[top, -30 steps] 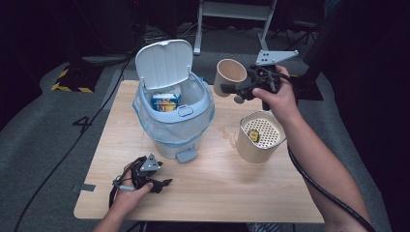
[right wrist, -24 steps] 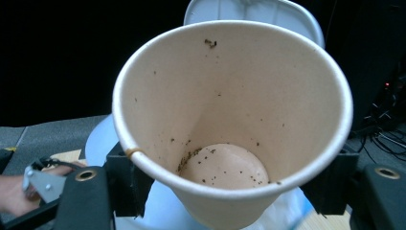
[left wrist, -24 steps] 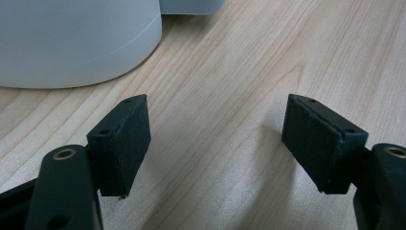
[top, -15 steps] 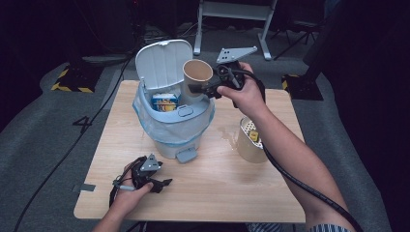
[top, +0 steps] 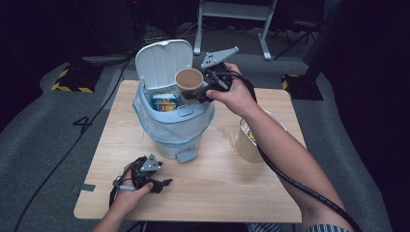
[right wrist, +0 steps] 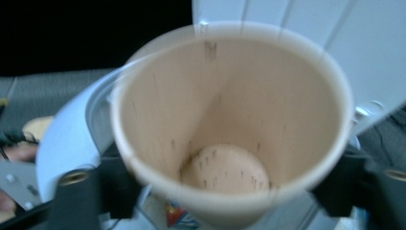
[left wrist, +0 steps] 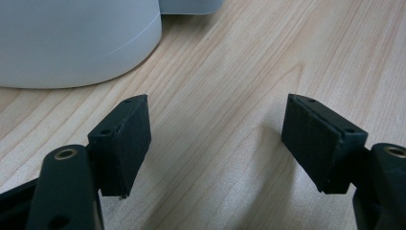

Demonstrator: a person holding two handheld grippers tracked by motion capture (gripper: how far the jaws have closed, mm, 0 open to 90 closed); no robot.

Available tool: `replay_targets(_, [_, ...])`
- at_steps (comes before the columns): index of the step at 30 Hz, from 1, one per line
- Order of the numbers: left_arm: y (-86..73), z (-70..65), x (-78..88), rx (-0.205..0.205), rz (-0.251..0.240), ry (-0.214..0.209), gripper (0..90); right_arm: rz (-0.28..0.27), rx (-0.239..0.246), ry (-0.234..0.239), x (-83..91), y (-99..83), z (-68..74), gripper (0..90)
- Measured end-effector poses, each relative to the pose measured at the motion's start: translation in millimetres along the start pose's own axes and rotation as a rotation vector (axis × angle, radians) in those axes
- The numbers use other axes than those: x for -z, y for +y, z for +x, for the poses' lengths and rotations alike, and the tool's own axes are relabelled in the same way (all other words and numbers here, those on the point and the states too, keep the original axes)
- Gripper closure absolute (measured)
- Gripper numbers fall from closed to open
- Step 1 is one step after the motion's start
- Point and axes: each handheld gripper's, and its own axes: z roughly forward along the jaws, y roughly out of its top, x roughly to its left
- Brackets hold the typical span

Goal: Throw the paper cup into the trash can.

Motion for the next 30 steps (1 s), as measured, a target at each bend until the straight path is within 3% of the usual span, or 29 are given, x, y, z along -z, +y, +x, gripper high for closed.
replay_targets(3, [0.0,-0.1,0.0,0.0,-0.001,-0.001,25.7,-0.017,0.02,-0.001,-1.6,-0.1,2.3,21.0])
replay_targets(5, [-0.1,-0.1,0.0,-0.001,-0.001,-0.002,25.7,-0.03,0.029,-0.011,1.8,1.2,3.5,13.0])
replay_targets(7, [-0.1,-0.1,-0.1,-0.001,-0.002,-0.004,25.7,-0.063,0.027,-0.008,8.6,2.4,3.8,19.5])
replay_targets(9, [-0.1,-0.1,-0.1,-0.001,-0.002,-0.004,25.7,-0.089,0.007,-0.014,16.4,2.5,3.6,15.7])
replay_targets(13, [-0.1,-0.1,-0.1,0.0,-0.002,-0.004,25.7,-0.11,-0.007,-0.028,34.8,-0.5,2.0,17.2])
replay_targets(21, [-1.8,3.7,1.7,-0.023,-0.004,-0.03,25.8,-0.095,-0.03,-0.07,88.6,-19.3,6.5,18.3])
replay_targets(30, [-4.5,5.8,4.6,-0.025,0.0,-0.027,26.0,-0.07,-0.065,-0.13,143.7,-61.9,10.4,19.5])
